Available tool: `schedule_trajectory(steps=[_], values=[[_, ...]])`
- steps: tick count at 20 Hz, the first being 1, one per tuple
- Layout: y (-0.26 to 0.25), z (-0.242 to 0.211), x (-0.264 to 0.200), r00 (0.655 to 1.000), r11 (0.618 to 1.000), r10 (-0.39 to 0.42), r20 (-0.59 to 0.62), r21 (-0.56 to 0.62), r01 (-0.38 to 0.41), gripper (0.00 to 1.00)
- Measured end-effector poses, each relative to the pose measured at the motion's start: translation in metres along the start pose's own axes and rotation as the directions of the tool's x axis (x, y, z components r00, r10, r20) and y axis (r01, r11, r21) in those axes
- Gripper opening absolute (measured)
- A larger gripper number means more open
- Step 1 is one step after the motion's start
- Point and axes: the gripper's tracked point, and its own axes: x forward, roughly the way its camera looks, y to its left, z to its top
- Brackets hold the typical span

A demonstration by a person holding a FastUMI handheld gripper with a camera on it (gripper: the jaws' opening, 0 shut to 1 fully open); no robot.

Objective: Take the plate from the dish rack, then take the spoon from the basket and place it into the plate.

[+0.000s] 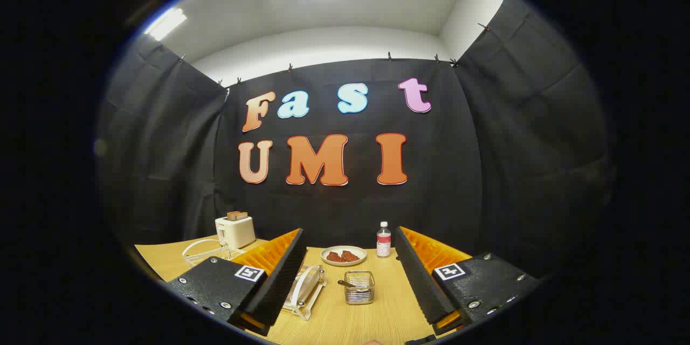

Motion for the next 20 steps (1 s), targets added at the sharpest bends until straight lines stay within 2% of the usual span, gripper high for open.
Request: schedule_trajectory(steps=[10, 20], values=[[0.001, 0.003, 0.002, 1.0, 1.0, -0.002, 0.006, 0.008, 0.002, 0.98], [0.016, 0.005, 0.0, 0.999, 0.999, 0.03, 0.013, -0.01, -0.03, 0.99]])
